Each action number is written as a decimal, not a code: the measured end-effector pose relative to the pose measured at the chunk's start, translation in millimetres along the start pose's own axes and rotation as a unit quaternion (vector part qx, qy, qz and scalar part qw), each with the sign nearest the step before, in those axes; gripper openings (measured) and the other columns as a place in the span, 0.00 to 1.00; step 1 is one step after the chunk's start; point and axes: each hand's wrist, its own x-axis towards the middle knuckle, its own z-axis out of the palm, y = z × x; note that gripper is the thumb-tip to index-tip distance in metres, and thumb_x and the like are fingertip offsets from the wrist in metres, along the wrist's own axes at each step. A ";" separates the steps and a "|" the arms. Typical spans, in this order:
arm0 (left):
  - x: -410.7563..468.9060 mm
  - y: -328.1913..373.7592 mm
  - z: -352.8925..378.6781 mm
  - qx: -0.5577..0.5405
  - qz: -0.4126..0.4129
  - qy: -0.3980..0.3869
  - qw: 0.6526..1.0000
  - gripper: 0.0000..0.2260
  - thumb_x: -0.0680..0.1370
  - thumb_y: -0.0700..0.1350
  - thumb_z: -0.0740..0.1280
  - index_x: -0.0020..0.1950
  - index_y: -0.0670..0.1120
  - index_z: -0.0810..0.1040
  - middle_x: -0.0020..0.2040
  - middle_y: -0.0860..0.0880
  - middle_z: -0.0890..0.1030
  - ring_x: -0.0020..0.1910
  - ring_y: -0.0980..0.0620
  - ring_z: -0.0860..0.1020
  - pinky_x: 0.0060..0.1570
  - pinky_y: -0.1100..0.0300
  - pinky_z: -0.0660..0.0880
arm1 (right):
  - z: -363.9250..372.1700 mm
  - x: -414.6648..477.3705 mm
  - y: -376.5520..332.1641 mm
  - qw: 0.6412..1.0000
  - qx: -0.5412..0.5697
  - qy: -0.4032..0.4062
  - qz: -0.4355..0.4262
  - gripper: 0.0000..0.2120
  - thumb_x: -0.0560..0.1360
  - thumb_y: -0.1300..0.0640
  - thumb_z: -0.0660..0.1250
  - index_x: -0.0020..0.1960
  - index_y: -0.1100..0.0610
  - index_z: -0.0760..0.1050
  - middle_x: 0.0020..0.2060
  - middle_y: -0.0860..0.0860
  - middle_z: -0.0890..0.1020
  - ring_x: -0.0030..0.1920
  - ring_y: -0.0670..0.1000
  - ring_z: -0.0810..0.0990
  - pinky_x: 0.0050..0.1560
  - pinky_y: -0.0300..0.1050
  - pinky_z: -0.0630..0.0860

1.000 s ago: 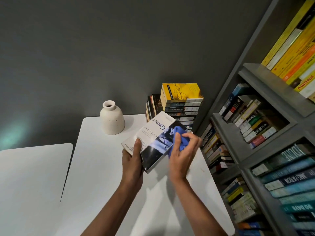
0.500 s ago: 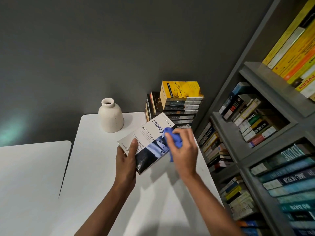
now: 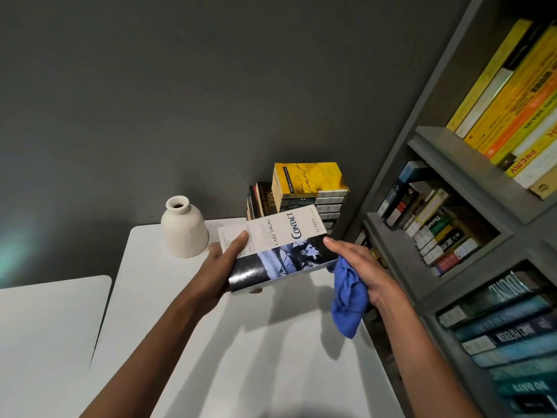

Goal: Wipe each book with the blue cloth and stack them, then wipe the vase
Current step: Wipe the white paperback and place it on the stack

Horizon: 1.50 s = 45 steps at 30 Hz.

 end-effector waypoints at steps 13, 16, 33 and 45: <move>114.9 82.1 49.9 0.032 0.009 -0.007 0.999 0.25 0.73 0.39 0.74 0.68 0.37 0.70 0.61 0.39 0.79 0.38 0.51 0.85 0.31 0.57 0.81 | -46.9 88.6 -82.6 0.973 -0.083 0.189 -0.108 0.18 0.68 0.45 0.75 0.32 0.56 0.72 0.31 0.52 0.77 0.35 0.48 0.76 0.42 0.41 0.73; 138.7 94.9 61.8 0.012 0.025 0.038 0.999 0.32 0.71 0.41 0.75 0.69 0.37 0.64 0.60 0.38 0.75 0.30 0.52 0.83 0.26 0.59 0.79 | -58.0 108.9 -100.8 0.958 -0.153 0.197 -0.144 0.19 0.65 0.39 0.75 0.40 0.55 0.79 0.40 0.50 0.83 0.45 0.50 0.82 0.51 0.42 0.76; 187.8 74.3 84.8 0.031 0.047 0.134 0.989 0.15 0.79 0.40 0.68 0.58 0.43 0.62 0.51 0.42 0.78 0.37 0.49 0.81 0.28 0.60 0.78 | -81.0 144.4 -84.5 0.903 -0.390 0.152 -0.096 0.23 0.64 0.32 0.72 0.54 0.42 0.80 0.53 0.45 0.82 0.58 0.51 0.78 0.58 0.48 0.74; 179.4 43.5 88.8 0.422 0.196 0.155 0.871 0.42 0.71 0.40 0.77 0.79 0.50 0.57 0.63 0.41 0.74 0.64 0.43 0.72 0.65 0.49 0.69 | -82.6 145.3 -89.1 0.795 -0.576 0.180 -0.057 0.21 0.74 0.39 0.66 0.65 0.41 0.73 0.62 0.57 0.77 0.61 0.61 0.75 0.58 0.52 0.71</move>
